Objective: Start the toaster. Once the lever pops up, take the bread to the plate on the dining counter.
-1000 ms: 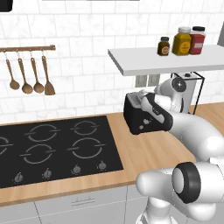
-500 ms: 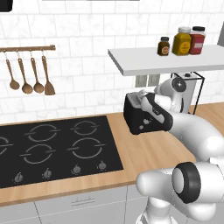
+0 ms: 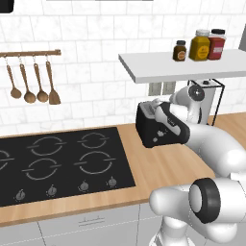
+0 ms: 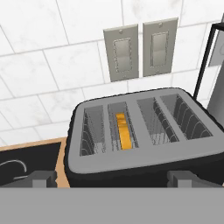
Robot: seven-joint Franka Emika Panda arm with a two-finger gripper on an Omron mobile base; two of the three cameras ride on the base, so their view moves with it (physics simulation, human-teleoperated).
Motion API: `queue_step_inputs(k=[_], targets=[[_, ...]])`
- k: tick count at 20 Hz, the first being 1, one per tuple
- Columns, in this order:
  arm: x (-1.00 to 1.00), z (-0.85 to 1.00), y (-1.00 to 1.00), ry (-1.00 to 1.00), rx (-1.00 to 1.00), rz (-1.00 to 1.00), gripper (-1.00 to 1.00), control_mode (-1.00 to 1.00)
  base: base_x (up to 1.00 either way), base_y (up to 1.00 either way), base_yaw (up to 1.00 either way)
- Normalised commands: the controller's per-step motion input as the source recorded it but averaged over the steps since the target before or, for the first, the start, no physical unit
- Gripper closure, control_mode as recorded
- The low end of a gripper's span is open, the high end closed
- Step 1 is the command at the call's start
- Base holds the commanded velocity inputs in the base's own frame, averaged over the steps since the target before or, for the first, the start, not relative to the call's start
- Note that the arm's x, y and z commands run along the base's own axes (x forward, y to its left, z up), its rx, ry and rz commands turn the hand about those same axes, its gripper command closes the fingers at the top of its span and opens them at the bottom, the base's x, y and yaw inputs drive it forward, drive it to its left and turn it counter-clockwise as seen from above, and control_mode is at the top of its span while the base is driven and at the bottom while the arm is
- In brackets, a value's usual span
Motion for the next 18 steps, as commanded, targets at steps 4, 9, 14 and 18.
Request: queue_step_inputs(k=[4, 9, 14, 18], targets=[[0.0, 0.0, 0.0, 0.0, 0.0, 0.0, -1.0, -1.0, 0.0, 0.0, 0.0], [0.0, 0.0, 0.0, 0.0, 0.0, 0.0, -1.0, -1.0, 0.0, 0.0, 0.0], [0.0, 0.0, 0.0, 0.0, 0.0, 0.0, -1.0, -1.0, 0.0, 0.0, 0.0], [0.0, 0.0, 0.0, 0.0, 0.0, 0.0, -1.0, -1.0, 0.0, 0.0, 0.0]])
